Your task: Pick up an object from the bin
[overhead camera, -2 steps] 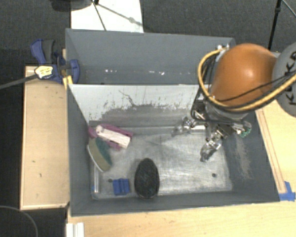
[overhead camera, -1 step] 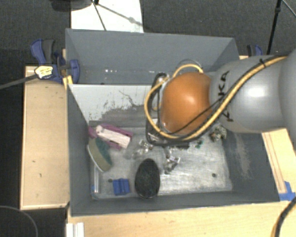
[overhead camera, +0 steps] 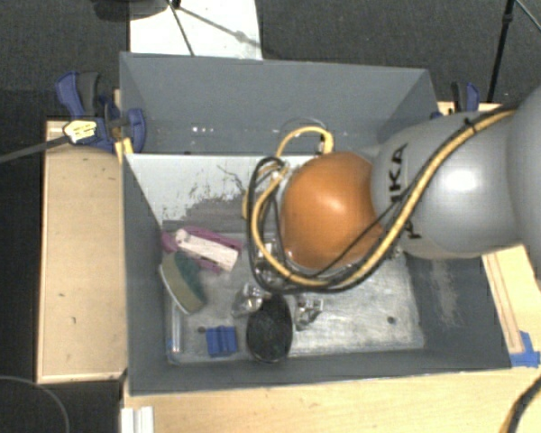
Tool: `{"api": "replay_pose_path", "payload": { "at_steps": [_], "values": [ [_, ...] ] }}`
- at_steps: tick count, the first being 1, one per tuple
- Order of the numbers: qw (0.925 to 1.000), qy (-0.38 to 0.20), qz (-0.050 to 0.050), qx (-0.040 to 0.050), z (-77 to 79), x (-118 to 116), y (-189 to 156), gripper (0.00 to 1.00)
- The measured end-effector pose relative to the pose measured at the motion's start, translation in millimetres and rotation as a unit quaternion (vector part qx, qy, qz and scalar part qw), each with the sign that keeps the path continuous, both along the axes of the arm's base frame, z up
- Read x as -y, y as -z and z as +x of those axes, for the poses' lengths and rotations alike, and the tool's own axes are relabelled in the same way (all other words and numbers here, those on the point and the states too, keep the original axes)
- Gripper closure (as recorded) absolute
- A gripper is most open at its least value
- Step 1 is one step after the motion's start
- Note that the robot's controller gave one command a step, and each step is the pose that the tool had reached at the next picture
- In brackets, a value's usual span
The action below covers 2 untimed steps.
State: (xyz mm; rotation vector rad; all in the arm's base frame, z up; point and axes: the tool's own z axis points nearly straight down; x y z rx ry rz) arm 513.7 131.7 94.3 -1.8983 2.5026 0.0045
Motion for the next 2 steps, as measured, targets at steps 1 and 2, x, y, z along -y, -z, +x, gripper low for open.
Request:
{"api": "replay_pose_path", "payload": {
  "at_steps": [1, 2],
  "values": [
    [1.0000, 0.003, 0.000, 0.0009, 1.2, 1.4, -0.2, 1.00],
    [1.0000, 0.002, 0.000, 0.0050, -3.6, 14.6, -121.3, 1.00]
  ]
}}
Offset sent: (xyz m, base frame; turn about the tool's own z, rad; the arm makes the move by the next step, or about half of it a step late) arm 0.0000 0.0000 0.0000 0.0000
